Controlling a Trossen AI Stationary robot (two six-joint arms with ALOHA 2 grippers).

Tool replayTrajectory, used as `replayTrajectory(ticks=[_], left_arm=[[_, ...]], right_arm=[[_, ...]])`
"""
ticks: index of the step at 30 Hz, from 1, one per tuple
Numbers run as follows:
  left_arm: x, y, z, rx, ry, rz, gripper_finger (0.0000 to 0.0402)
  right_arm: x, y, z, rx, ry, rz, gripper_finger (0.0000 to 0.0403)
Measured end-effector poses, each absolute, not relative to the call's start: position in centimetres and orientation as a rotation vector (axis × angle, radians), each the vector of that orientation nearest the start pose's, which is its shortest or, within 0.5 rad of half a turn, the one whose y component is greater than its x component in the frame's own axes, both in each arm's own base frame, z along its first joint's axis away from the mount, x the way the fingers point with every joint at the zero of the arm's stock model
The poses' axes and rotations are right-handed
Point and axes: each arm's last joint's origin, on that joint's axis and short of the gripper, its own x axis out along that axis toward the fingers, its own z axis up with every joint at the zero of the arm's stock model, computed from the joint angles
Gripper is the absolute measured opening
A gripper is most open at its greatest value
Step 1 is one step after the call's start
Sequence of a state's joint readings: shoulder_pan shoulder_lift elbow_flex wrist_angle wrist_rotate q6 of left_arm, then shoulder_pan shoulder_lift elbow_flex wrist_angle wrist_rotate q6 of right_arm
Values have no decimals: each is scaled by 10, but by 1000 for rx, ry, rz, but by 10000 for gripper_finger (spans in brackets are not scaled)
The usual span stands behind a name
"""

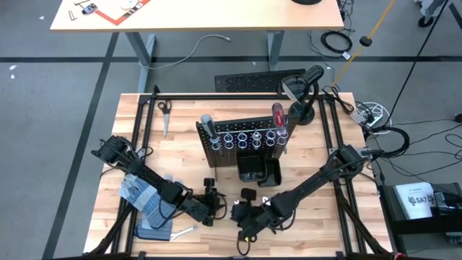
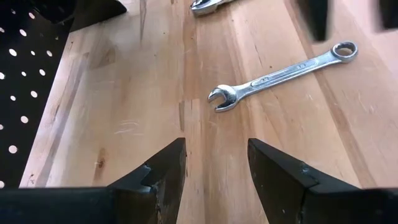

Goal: Hang tools onto peg board
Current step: Hang the silver wrench on the black peg board

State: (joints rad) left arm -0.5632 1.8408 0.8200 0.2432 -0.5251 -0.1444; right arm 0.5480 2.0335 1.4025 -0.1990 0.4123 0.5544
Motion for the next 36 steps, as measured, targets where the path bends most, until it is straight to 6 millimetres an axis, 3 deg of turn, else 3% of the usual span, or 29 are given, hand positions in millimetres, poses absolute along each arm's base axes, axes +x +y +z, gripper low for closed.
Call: replayTrajectory(ticks=[4, 9, 21, 30, 36], left_arm=[[292, -167, 115, 263, 663, 12, 183], [292, -167, 115, 262, 664, 10, 183], [292, -167, 115, 261, 665, 8, 183], [292, -167, 115, 261, 665, 7, 183], [292, -167, 115, 261, 665, 7, 183]], right_arm=[[376, 217, 181, 275, 723, -115, 92], [372, 214, 160, 316, 826, -205, 98], [371, 210, 138, 384, 959, -232, 215], [366, 201, 123, 371, 1071, -337, 202], [365, 201, 122, 363, 1082, -336, 171]])
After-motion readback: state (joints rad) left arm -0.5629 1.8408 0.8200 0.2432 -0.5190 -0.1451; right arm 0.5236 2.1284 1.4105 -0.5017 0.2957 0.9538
